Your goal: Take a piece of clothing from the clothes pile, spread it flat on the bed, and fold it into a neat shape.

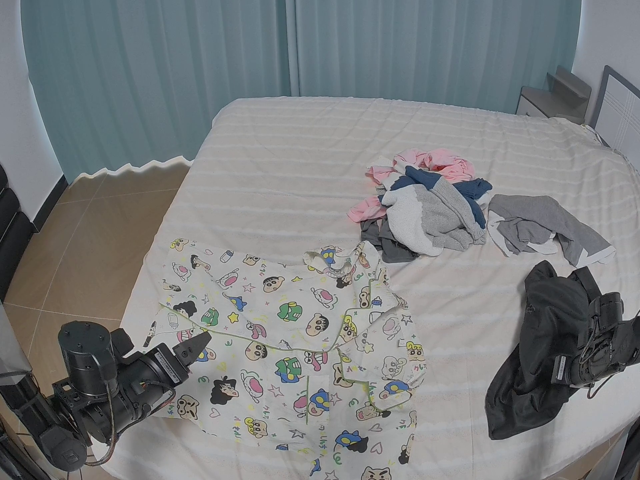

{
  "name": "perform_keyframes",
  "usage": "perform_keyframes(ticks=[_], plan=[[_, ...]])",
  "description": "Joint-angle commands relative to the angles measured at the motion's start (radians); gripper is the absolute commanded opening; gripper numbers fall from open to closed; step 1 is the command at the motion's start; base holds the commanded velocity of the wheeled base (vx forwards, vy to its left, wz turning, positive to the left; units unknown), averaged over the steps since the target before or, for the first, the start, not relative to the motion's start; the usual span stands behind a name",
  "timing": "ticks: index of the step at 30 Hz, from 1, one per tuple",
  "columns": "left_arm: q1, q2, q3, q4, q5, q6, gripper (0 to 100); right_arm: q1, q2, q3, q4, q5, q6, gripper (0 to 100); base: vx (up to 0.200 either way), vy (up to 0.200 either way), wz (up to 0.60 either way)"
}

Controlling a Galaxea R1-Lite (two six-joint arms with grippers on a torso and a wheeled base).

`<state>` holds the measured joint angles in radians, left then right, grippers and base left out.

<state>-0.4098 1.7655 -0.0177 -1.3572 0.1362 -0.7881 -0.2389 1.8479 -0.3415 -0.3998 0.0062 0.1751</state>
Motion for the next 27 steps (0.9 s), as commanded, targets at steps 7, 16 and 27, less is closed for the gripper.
perform_keyframes(ticks=[7, 16, 27], plan=[[0.003, 0.003, 0.008, 0.0, 0.0, 0.0, 100, 0.015, -0.098, -0.22, -0.044, 0.011, 0.215, 0, 0.0, 0.0, 0.0], [0.003, 0.002, 0.015, 0.0, 0.0, 0.0, 100, -0.053, -0.15, -0.677, -0.039, -0.149, 0.28, 0, 0.0, 0.0, 0.0], [0.005, 0.002, 0.015, 0.0, 0.0, 0.0, 100, -0.18, -0.087, -1.051, -0.09, -0.336, 0.284, 0, 0.0, 0.0, 0.0]])
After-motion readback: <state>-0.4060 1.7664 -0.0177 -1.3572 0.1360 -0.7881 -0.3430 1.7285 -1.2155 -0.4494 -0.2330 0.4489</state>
